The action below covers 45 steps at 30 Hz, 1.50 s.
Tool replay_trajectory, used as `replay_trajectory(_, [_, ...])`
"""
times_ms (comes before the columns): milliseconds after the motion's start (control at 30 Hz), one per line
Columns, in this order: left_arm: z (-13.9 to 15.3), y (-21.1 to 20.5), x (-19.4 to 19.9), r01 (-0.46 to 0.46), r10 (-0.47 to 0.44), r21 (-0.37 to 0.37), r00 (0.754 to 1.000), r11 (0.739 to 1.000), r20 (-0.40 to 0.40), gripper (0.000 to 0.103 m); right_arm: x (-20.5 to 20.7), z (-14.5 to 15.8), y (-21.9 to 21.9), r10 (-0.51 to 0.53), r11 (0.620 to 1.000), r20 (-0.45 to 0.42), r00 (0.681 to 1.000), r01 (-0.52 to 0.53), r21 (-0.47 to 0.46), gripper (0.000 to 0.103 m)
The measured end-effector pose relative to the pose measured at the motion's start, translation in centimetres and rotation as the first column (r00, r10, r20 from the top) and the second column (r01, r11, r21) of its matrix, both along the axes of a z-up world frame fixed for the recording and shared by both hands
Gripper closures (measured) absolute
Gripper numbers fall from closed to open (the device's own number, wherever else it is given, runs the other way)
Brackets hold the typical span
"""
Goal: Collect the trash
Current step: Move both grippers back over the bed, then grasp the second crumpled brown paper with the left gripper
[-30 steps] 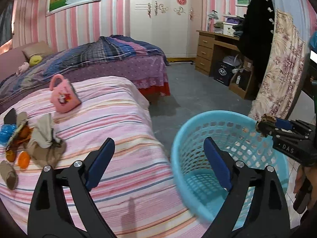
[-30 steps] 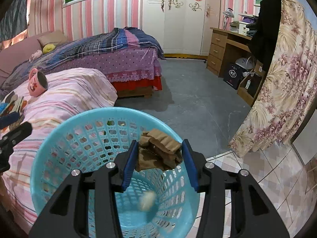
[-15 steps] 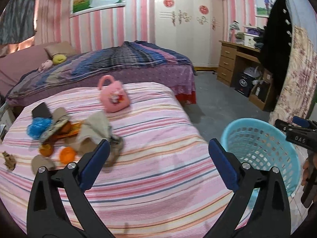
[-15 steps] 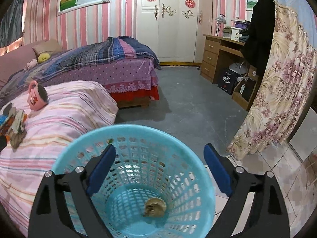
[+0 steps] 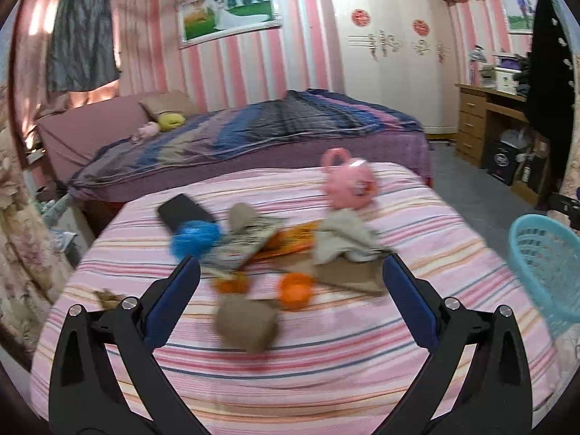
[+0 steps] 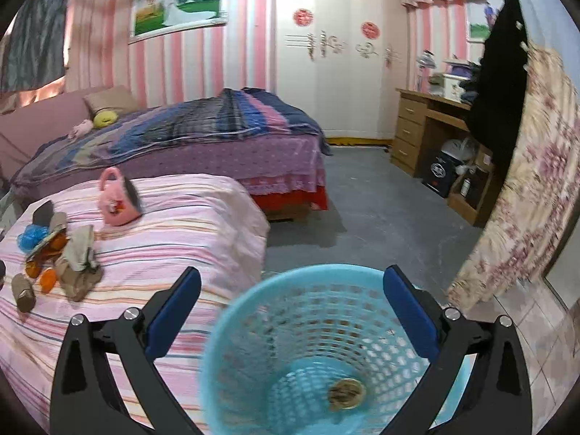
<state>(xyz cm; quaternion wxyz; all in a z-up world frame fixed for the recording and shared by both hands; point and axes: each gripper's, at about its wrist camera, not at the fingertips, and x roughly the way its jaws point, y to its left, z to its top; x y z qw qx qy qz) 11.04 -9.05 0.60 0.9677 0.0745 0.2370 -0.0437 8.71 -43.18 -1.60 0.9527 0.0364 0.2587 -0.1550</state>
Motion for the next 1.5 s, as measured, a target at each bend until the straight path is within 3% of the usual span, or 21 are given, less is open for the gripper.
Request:
replay_trajectory(167, [-0.4, 5.5, 1.9, -0.072, 0.069, -0.047, 0.996, 0.996, -0.053, 0.006, 1.5, -0.1, 3.9, 0.043, 0.998, -0.005, 0.999, -0.043, -0.039, 0.005])
replay_trajectory(533, [-2.6, 15.3, 3.0, -0.209, 0.207, -0.022, 0.976, 0.978, -0.067, 0.006, 4.1, -0.6, 10.6, 0.125, 0.992, -0.024, 0.992, -0.126, -0.014, 0.005])
replay_trajectory(733, [-5.2, 17.5, 4.1, -0.204, 0.205, 0.017, 0.969, 0.979, -0.140, 0.006, 5.0, -1.1, 13.1, 0.132, 0.991, -0.036, 0.991, -0.133, -0.022, 0.005])
replay_trajectory(900, [-7.1, 19.5, 6.1, -0.230, 0.216, -0.027, 0.944, 0.973, -0.249, 0.006, 5.7, -1.5, 14.2, 0.161, 0.987, -0.065, 0.985, -0.161, -0.001, 0.005])
replay_trajectory(1000, [-7.3, 20.4, 6.8, -0.251, 0.225, -0.068, 0.936, 0.966, -0.269, 0.006, 6.1, -1.8, 14.8, 0.164, 0.986, -0.074, 0.984, -0.165, -0.005, 0.005])
replay_trajectory(1333, [-7.7, 22.2, 8.9, -0.276, 0.234, -0.097, 0.920, 0.956, -0.313, 0.006, 6.9, -2.5, 15.9, 0.116, 0.992, -0.119, 0.986, -0.122, -0.044, 0.005])
replay_trajectory(1367, [-7.8, 22.3, 9.1, -0.278, 0.235, -0.098, 0.919, 0.956, -0.318, 0.008, 6.8, -2.4, 15.9, 0.119, 0.992, -0.119, 0.986, -0.124, -0.032, 0.005])
replay_trajectory(1500, [-8.3, 22.4, 9.6, -0.260, 0.206, -0.112, 0.912, 0.959, -0.356, 0.035, 6.7, -2.4, 15.8, 0.139, 0.990, -0.129, 0.982, -0.139, 0.009, 0.005])
